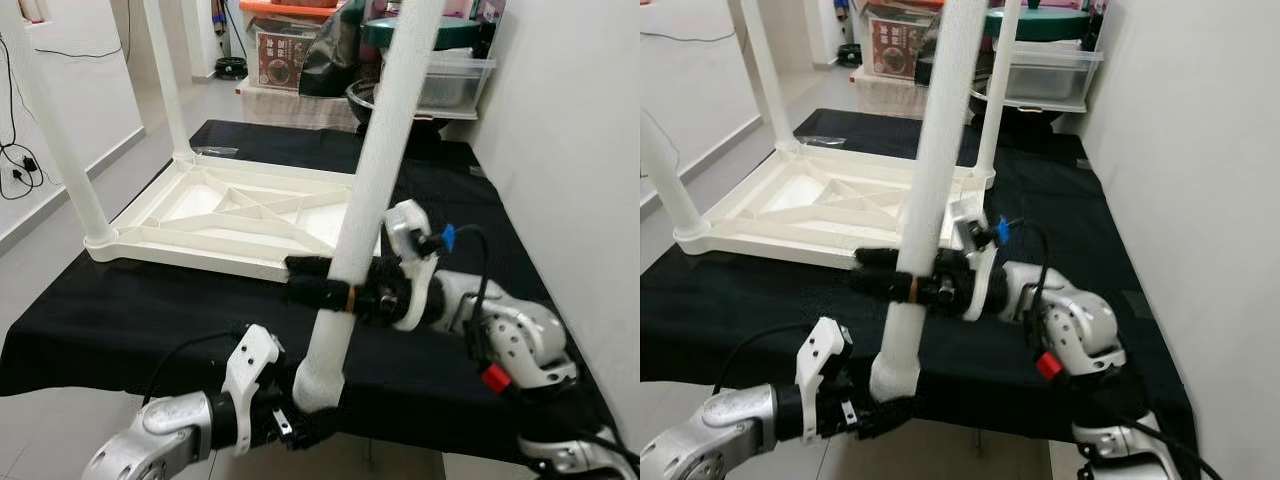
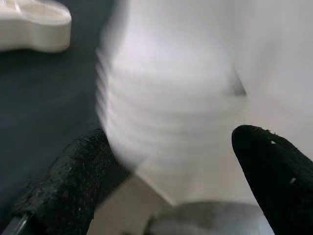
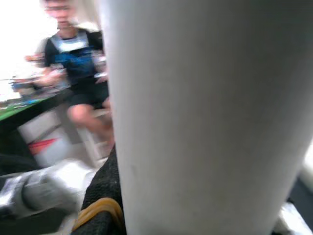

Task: Building children table

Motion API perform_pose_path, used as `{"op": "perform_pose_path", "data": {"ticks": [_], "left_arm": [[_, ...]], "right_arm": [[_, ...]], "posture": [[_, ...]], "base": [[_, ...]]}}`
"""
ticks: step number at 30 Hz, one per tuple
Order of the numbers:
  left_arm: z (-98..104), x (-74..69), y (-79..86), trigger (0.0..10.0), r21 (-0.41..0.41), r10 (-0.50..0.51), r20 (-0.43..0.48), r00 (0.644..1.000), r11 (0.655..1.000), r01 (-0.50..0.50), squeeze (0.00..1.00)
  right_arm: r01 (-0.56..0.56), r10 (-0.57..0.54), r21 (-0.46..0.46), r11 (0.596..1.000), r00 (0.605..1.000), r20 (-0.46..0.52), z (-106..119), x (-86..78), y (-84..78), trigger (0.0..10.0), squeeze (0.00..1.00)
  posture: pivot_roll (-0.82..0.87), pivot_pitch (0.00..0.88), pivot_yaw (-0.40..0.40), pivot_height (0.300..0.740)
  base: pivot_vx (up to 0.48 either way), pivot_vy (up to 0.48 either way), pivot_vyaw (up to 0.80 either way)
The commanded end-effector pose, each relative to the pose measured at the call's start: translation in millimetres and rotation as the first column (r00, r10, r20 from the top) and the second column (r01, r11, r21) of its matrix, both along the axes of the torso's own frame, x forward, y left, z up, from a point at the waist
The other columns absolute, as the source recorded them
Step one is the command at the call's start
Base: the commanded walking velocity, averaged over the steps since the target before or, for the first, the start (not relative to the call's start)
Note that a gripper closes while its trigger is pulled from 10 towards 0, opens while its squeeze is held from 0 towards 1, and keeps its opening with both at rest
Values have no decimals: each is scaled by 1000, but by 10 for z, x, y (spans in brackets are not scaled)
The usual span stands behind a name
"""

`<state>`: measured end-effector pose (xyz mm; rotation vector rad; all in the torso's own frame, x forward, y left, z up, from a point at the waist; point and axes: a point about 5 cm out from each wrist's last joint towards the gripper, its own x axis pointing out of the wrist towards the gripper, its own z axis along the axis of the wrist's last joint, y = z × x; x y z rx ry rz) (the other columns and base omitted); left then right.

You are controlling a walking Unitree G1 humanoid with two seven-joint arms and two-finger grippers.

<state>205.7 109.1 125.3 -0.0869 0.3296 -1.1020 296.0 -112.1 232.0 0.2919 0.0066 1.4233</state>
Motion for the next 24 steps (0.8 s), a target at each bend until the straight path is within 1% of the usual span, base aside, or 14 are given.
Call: {"op": "perform_pose_path", "data": {"ticks": [1, 6, 7, 8, 9, 10, 11, 12, 15, 17, 18, 19, 21, 24], "left_arm": [[-30, -88, 5, 10000, 10, -36, -35, 999, 999, 36, 0], [-110, -142, 53, 10000, 31, -19, -67, 998, 999, 21, 0], [-140, -136, 71, 10000, 49, 21, -49, 999, 999, -18, 0], [-140, -136, 71, 10000, 49, 21, -49, 999, 999, -18, 0], [-144, -105, 77, 10000, 57, 78, -9, 997, 995, -78, 0], [-115, -60, 60, 10000, 35, 144, 31, 989, 989, -145, 0], [-115, -60, 60, 10000, 35, 144, 31, 989, 989, -145, 0], [-83, -28, 37, 10000, 12, 191, 59, 980, 981, -192, 0], [-83, -28, 37, 10000, 12, 191, 59, 980, 981, -192, 0], [16, -12, -61, 10000, -48, 251, 89, 964, 968, -248, 0], [16, -12, -61, 10000, -48, 251, 89, 964, 968, -248, 0], [73, -25, -126, 10000, -72, 269, 101, 958, 962, -262, 0], [151, -50, -208, 10000, -96, 288, 119, 950, 956, -277, 0], [207, -83, -241, 10000, -113, 293, 123, 948, 953, -280, 0]], "right_arm": [[137, -137, -1, 991, 989, 55, 99, 149, -148, 0, 0], [306, -305, 7, 952, 948, 94, 195, 337, -308, 0, 0], [434, -434, 30, 901, 894, 110, 276, 470, -390, 0, 0], [434, -434, 30, 901, 894, 110, 276, 470, -390, 0, 0], [562, -565, 59, 825, 818, 108, 352, 597, -458, 0, 0], [697, -699, 68, 714, 704, 122, 395, 726, -518, 0, 0], [697, -699, 68, 714, 704, 122, 395, 726, -518, 0, 0], [789, -790, 66, 610, 600, 127, 409, 811, -555, 0, 0], [789, -790, 66, 610, 600, 127, 409, 811, -555, 0, 0], [924, -910, 49, 380, 364, 200, 364, 903, -578, 0, 0], [924, -910, 49, 380, 364, 200, 364, 903, -578, 0, 0], [964, -933, 59, 261, 236, 270, 320, 922, -543, 0, 0], [987, -932, 91, 130, 90, 352, 234, 929, -439, 0, 0], [991, -923, 102, 85, 40, 382, 183, 954, -372, 0, 0]], "posture": [[92, 0, -74, 740], [94, 0, -76, 740], [95, 0, -78, 740], [95, 0, -78, 740], [95, 0, -79, 740], [95, 0, -78, 740], [95, 0, -78, 740], [93, 0, -79, 740], [93, 0, -79, 740], [94, 15, -86, 740], [94, 15, -86, 740], [100, 39, -88, 740], [109, 62, -95, 740], [118, 96, -97, 740]], "base": [[0, 0, 0], [0, 0, 0], [0, 0, 0], [0, 0, 0], [0, 0, 0], [0, 0, 0], [0, 0, 0], [0, 0, 0], [0, 0, 0], [0, 0, 0], [0, 0, 0], [0, 0, 0], [0, 0, 0], [0, 0, 0]]}}
